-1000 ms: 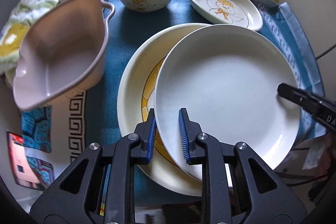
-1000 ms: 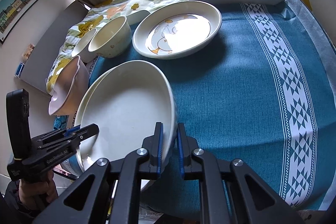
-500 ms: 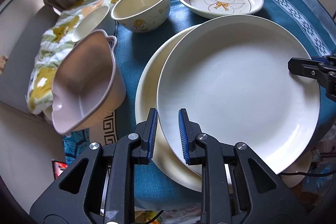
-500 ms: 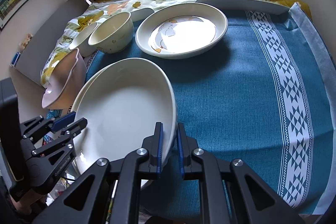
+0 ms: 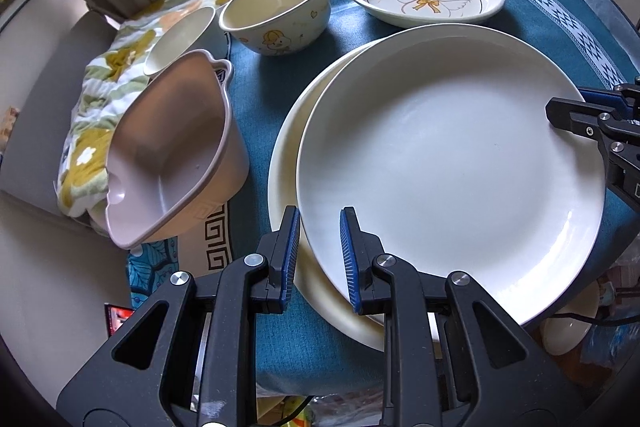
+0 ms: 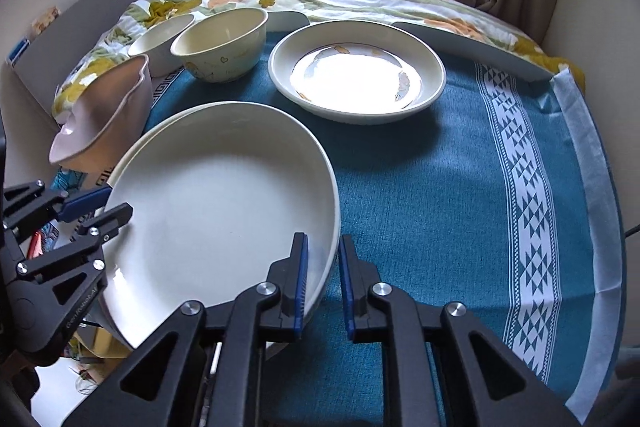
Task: Organize plates and bowls
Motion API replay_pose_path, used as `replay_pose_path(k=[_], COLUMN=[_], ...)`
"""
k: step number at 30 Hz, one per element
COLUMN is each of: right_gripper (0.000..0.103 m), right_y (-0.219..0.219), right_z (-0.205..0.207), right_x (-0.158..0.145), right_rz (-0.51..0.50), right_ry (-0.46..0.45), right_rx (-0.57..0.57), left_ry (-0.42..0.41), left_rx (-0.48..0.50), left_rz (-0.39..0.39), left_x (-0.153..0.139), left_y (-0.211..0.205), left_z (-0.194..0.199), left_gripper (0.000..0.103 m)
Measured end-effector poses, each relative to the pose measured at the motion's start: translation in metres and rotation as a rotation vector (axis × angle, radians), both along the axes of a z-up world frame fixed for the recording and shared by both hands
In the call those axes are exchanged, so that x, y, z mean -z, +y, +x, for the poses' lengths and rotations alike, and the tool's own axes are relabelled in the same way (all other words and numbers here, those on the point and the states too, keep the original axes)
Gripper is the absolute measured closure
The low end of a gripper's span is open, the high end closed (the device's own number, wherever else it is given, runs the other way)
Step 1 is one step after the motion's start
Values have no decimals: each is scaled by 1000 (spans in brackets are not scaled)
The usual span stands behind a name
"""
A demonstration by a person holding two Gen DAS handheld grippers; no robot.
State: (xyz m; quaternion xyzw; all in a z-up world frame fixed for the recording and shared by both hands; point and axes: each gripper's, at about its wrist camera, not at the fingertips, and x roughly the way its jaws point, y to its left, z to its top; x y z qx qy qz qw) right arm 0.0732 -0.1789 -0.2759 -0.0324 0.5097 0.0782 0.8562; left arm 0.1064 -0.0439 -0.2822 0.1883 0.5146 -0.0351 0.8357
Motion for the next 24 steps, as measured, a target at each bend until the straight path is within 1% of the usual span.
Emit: replay_pose_path(k=[3, 7, 9, 12, 14, 17, 20, 22, 24], right_gripper=[89, 89, 89, 89, 89, 89, 89, 89, 89], right_y=[1, 6, 6, 7, 7, 7, 4, 0, -4], right_z=[1, 0, -1, -1, -1, -1, -1, -1, 0], right_x=[0, 1, 1, 1, 2, 2, -1, -9, -24], right_rz=[-5, -38, -45, -49, -50, -47, -20, 31, 81], right_ry=[-1, -7, -10, -10, -11, -10, -6, -20, -42], right_rx=[3, 1, 4, 9, 12, 14, 24, 29, 27], left_ry=[1, -8, -19, -13, -12, -6, 7, -2, -10], left_rx=[-3, -10, -13, -18, -14, -23, -26, -21, -25], left_rz=[2, 1, 17, -8, 1, -19, -44, -61, -108], left_x=[-1, -4, -4, -5, -3, -5, -10, -23, -41], left_y=[1, 3, 4, 7, 5, 7, 10, 9, 10], left_z=[-1, -2, -3, -2, -2, -1, 0, -1, 1], left_gripper=[85, 85, 85, 85, 85, 85, 85, 85, 85])
